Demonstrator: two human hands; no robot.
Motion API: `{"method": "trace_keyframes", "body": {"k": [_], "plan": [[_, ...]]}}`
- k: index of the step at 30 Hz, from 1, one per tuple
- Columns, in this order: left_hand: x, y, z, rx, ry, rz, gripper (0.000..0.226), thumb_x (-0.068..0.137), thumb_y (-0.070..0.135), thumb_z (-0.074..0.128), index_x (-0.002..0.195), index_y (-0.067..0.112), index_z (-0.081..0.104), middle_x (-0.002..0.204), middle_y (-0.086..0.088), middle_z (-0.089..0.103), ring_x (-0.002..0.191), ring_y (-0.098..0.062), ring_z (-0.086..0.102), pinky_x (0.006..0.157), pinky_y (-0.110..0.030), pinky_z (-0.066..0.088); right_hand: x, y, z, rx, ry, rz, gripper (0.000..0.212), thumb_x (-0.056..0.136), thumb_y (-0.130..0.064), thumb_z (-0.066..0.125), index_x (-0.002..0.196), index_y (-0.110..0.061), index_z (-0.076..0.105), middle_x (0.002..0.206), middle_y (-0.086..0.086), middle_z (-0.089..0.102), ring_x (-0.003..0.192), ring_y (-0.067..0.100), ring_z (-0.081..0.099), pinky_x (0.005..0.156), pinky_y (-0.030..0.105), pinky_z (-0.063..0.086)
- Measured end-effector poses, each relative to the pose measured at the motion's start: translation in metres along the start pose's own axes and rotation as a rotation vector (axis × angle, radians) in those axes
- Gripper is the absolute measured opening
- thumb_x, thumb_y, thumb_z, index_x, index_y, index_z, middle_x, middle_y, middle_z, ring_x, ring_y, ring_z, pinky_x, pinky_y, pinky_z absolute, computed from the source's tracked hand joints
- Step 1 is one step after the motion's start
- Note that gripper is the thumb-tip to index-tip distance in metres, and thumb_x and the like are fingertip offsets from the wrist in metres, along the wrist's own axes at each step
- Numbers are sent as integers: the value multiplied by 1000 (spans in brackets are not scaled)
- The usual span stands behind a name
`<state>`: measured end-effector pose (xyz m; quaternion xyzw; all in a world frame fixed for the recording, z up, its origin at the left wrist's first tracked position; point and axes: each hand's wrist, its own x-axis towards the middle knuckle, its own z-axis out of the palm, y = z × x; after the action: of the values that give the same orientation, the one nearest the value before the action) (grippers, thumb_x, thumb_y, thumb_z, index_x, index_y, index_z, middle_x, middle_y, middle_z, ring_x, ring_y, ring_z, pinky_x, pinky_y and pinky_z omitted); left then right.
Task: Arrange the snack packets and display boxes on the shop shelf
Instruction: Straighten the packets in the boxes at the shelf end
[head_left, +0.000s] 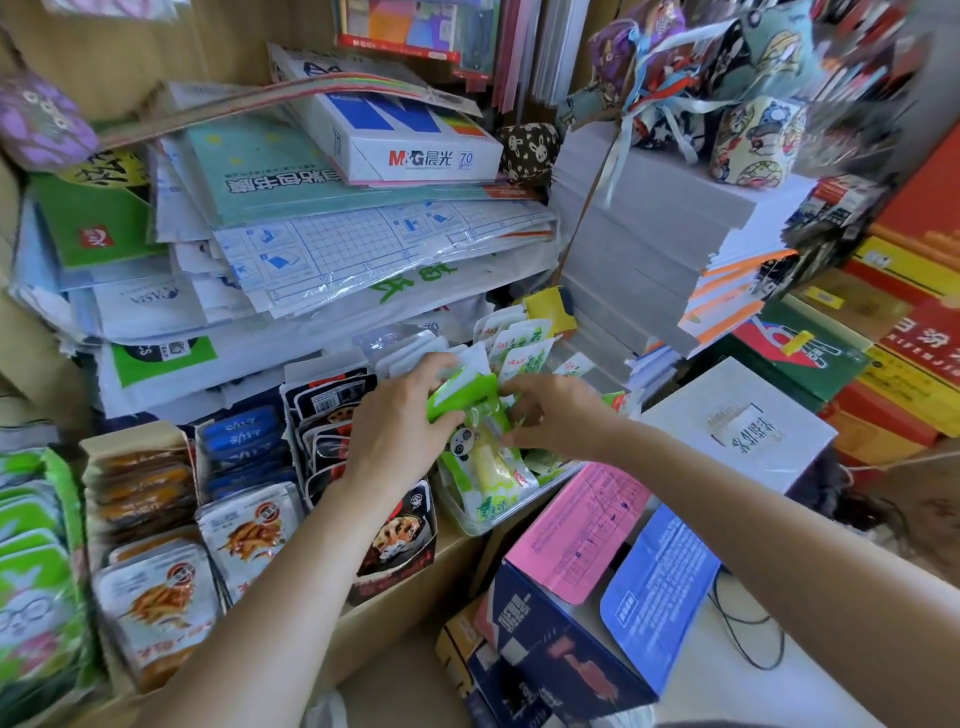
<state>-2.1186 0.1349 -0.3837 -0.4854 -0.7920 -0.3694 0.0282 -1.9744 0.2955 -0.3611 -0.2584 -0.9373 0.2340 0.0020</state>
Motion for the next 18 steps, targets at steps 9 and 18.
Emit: {"method": "trace_keyframes", "body": {"k": [9,18], "plan": [[-12,19,14,178,39,362,53,80,22,80,131,19,66,135,-2,61,119,-27,53,96,-45,49,-60,43,-54,-20,239,-85,47,77,-38,82,121,-30,69,126,-10,64,117,9,55,100,31,44],[-30,68,61,73,-128,331,58,75,45,85,126,22,68,106,5,75,92,-16,70,74,-28,56,-84,66,3,551,620,243,49,86,-34,76,132,-31,59,129,-6,58,111,9,61,79,25,55]]}}
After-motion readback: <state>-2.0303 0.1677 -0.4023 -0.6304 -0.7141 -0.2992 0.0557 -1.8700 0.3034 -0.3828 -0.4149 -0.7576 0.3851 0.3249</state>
